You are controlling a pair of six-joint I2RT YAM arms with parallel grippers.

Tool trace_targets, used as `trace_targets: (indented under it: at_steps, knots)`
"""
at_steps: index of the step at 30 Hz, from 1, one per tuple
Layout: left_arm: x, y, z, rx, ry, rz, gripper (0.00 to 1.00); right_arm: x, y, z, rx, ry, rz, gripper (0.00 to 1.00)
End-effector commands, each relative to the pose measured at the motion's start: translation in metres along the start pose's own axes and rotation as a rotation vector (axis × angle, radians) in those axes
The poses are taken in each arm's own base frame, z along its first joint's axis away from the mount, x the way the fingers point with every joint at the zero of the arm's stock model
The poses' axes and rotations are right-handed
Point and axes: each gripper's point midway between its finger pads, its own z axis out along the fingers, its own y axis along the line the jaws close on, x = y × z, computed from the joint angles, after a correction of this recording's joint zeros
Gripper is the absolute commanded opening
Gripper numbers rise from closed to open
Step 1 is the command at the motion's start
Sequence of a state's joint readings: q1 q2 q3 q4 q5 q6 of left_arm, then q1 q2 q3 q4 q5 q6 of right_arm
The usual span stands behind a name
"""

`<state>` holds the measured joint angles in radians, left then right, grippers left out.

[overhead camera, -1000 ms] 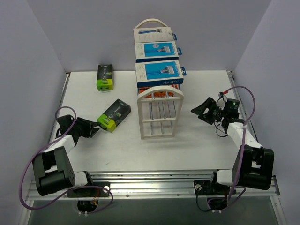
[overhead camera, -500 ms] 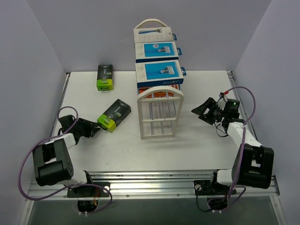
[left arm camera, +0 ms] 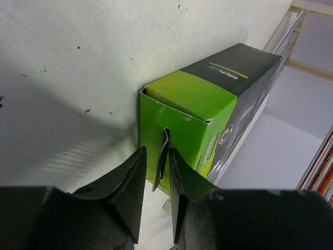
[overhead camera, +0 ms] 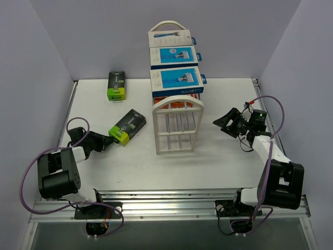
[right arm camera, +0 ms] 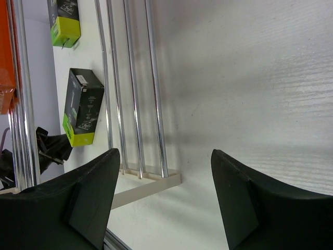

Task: Place and organize the shaving razors onto the shelf
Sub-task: Grab a shaving razor with the left arm

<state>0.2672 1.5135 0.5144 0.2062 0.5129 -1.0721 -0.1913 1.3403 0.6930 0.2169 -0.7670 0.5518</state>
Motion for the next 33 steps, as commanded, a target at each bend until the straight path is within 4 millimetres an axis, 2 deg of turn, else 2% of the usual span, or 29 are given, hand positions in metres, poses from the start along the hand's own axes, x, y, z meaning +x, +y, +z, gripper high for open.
trace_targets:
  at_steps: [1, 12, 15, 17, 22, 23, 26, 27, 30, 33]
  knots:
    - [-0.003, -0.014, 0.004, 0.066, -0.013, 0.034, 0.32, -0.002, -0.002, 0.001, -0.008, -0.006, 0.0, 0.66]
    - [-0.009, -0.012, 0.008, 0.059, -0.045, 0.033, 0.28, -0.002, -0.002, 0.002, -0.008, -0.006, 0.001, 0.66]
    - [-0.011, -0.011, 0.008, 0.055, -0.056, 0.027, 0.24, -0.001, -0.003, 0.002, -0.006, -0.004, 0.003, 0.66]
    - [-0.011, -0.012, 0.01, 0.061, -0.056, 0.024, 0.17, -0.002, -0.003, 0.002, -0.005, -0.003, 0.004, 0.66]
    - [-0.014, -0.016, 0.012, 0.07, -0.054, 0.021, 0.1, -0.001, -0.004, 0.003, -0.001, -0.003, 0.004, 0.66]
    - [-0.014, -0.016, 0.013, 0.07, -0.051, 0.024, 0.04, -0.001, -0.004, 0.003, 0.0, -0.004, 0.003, 0.66]
    - [-0.013, -0.018, 0.013, 0.051, -0.033, 0.045, 0.02, -0.001, -0.004, 0.002, 0.001, -0.005, 0.001, 0.66]
    - [-0.016, -0.026, 0.012, 0.059, -0.032, 0.064, 0.02, -0.001, -0.004, 0.002, 0.0, -0.004, 0.001, 0.66]
    - [-0.012, -0.028, 0.008, 0.027, -0.006, 0.087, 0.02, 0.001, -0.003, 0.001, -0.004, -0.001, 0.001, 0.66]
    - [-0.012, -0.041, -0.002, 0.024, 0.007, 0.132, 0.02, 0.004, -0.004, 0.0, -0.002, 0.01, 0.004, 0.67]
